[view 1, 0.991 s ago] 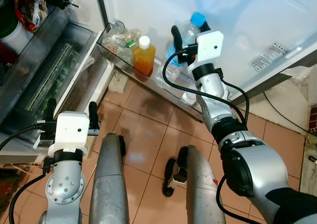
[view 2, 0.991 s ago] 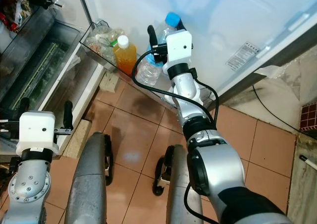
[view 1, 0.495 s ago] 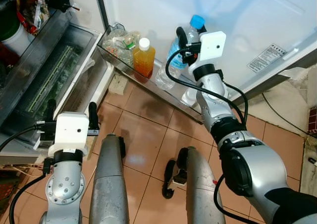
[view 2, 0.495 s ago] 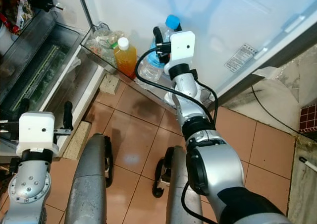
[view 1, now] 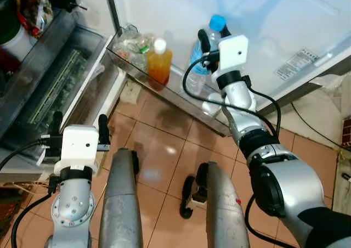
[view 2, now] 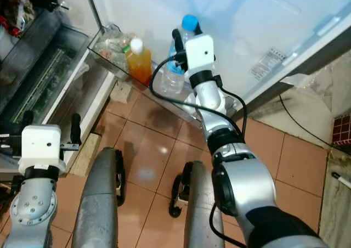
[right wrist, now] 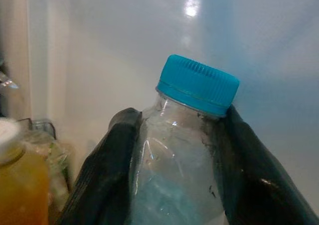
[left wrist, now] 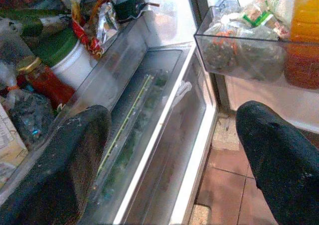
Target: Restocking fridge
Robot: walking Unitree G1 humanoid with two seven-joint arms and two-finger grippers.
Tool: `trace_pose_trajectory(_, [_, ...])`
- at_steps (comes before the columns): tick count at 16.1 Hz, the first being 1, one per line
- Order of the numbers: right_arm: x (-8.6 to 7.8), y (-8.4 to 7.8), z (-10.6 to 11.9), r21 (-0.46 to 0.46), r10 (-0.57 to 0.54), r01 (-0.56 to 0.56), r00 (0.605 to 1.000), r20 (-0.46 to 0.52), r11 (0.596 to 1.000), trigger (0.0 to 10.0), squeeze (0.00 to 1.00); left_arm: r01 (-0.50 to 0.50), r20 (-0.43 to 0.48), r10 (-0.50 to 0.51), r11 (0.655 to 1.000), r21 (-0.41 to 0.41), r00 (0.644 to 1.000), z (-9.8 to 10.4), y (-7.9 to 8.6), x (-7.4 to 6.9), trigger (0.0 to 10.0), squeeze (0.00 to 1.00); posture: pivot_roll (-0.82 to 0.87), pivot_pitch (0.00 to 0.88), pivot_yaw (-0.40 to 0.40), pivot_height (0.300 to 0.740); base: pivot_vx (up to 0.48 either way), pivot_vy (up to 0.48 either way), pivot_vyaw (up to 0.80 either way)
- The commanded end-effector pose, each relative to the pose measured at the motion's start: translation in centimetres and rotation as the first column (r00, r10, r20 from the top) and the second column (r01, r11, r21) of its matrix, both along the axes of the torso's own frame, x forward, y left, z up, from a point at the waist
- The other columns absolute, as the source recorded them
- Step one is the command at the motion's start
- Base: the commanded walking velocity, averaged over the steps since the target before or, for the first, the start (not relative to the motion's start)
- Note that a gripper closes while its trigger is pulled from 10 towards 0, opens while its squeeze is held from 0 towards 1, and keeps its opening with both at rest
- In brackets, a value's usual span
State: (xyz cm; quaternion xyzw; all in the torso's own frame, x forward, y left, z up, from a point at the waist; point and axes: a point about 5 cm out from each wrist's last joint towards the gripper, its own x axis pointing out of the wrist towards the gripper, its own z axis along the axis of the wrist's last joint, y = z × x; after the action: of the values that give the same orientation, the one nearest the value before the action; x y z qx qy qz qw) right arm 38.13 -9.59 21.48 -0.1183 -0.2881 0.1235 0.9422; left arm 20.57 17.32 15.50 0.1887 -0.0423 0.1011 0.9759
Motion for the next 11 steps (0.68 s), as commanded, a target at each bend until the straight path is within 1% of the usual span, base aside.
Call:
trace_pose_trajectory(1, [-0.6, 0.4, 0.8, -0.039, 0.026, -0.022, 0.995, 0.096, 0.999, 0.0, 0.00, -0.004, -0.017, 0.004, 1.000, -0.003, 1.000, -0.2, 0.0, -0.4, 10.0, 0.00, 0.32, 0.387, -0.085, 0.639, 0.000, 0.000, 0.00])
trace_pose_trajectory(3, [-1.7, 1.1, 0.5, -0.134, 0.083, -0.060, 0.982, 0.171, 0.989, 0.0, 0.00, -0.006, -0.019, 0.006, 1.000, -0.004, 1.000, -0.3, 0.1, -0.5, 10.0, 0.00, 0.32, 0.391, -0.087, 0.639, 0.000, 0.000, 0.00])
trace_pose_trajectory(4, [-1.8, 1.1, 0.3, -0.139, 0.089, -0.066, 0.981, 0.171, 0.988, 0.0, 0.00, -0.006, -0.020, 0.006, 1.000, -0.004, 1.000, -0.3, 0.0, -0.5, 10.0, 0.00, 0.32, 0.391, -0.087, 0.639, 0.000, 0.000, 0.00])
trace_pose_trajectory(5, [-2.0, 1.0, -0.4, -0.140, 0.095, -0.073, 0.984, 0.154, 0.987, 0.0, 0.00, -0.006, -0.021, 0.006, 1.000, -0.005, 1.000, -0.3, 0.0, -0.5, 10.0, 0.00, 0.32, 0.391, -0.088, 0.639, 0.000, 0.000, 0.00])
trace_pose_trajectory(6, [-2.4, 0.6, -2.0, -0.135, 0.090, -0.076, 0.990, 0.105, 0.988, 0.0, 0.00, -0.003, -0.022, 0.003, 1.000, -0.008, 1.000, -0.3, -0.1, -0.5, 10.0, 0.00, 0.32, 0.392, -0.089, 0.639, 0.000, 0.000, 0.00])
trace_pose_trajectory(7, [-2.7, 0.5, -2.8, -0.141, 0.088, -0.075, 0.992, 0.089, 0.987, 0.0, 0.00, -0.003, -0.021, 0.002, 1.000, -0.009, 1.000, -0.3, -0.1, -0.5, 10.0, 0.00, 0.32, 0.395, -0.088, 0.639, 0.000, 0.000, 0.00])
trace_pose_trajectory(8, [-3.2, 0.4, -3.7, -0.169, 0.091, -0.075, 0.992, 0.086, 0.983, 0.0, 0.00, -0.003, -0.020, 0.003, 1.000, -0.010, 1.000, -0.3, -0.1, -0.4, 10.0, 0.00, 0.32, 0.399, -0.088, 0.639, 0.000, 0.000, 0.00])
trace_pose_trajectory(10, [-4.3, 0.6, -4.9, -0.276, 0.112, -0.075, 0.986, 0.124, 0.958, 0.0, 0.00, -0.006, -0.020, 0.006, 1.000, -0.009, 1.000, -0.2, 0.0, -0.6, 10.0, 0.00, 0.32, 0.407, -0.082, 0.639, 0.000, 0.000, 0.00])
trace_pose_trajectory(11, [-4.3, 0.6, -4.8, -0.279, 0.114, -0.074, 0.985, 0.129, 0.957, 0.0, 0.00, -0.006, -0.021, 0.006, 1.000, -0.009, 1.000, -0.2, 0.0, -0.7, 10.0, 0.00, 0.32, 0.408, -0.081, 0.639, 0.000, 0.000, 0.00])
